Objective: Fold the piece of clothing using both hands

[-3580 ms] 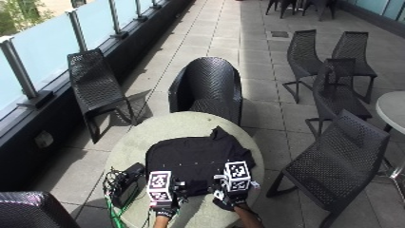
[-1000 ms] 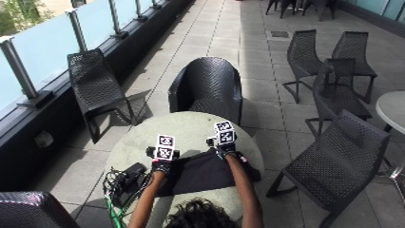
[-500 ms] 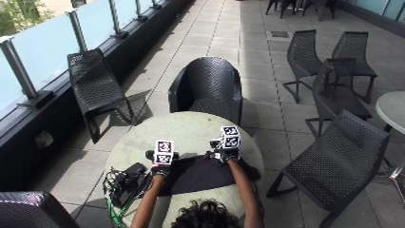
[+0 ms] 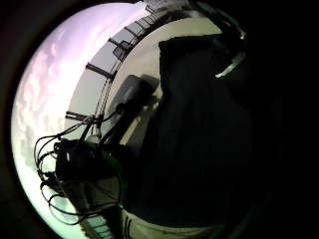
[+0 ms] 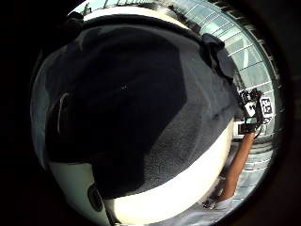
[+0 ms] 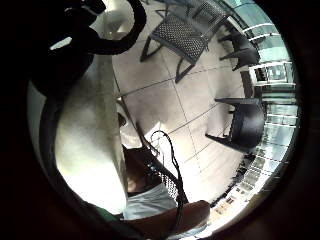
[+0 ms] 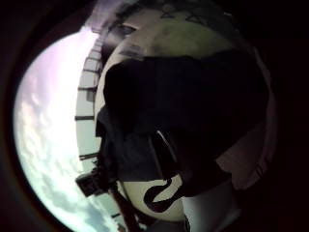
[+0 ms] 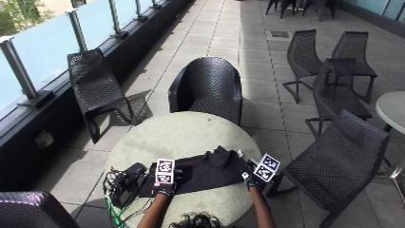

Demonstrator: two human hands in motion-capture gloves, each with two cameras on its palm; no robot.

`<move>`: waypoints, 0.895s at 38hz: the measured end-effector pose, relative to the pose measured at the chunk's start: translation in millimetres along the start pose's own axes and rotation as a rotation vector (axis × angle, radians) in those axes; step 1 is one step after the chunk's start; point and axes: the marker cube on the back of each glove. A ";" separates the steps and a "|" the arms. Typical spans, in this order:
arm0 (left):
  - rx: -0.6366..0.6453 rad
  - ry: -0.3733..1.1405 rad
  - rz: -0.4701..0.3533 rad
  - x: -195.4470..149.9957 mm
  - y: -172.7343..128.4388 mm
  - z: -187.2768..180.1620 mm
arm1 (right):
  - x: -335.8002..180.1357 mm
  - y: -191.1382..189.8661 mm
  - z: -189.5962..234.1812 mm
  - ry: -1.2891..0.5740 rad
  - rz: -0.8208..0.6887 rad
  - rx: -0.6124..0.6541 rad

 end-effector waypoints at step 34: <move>0.047 0.249 -0.018 -28.0 -68.9 9.7 | -132.2 6.2 -75.0 -0.610 -0.280 0.187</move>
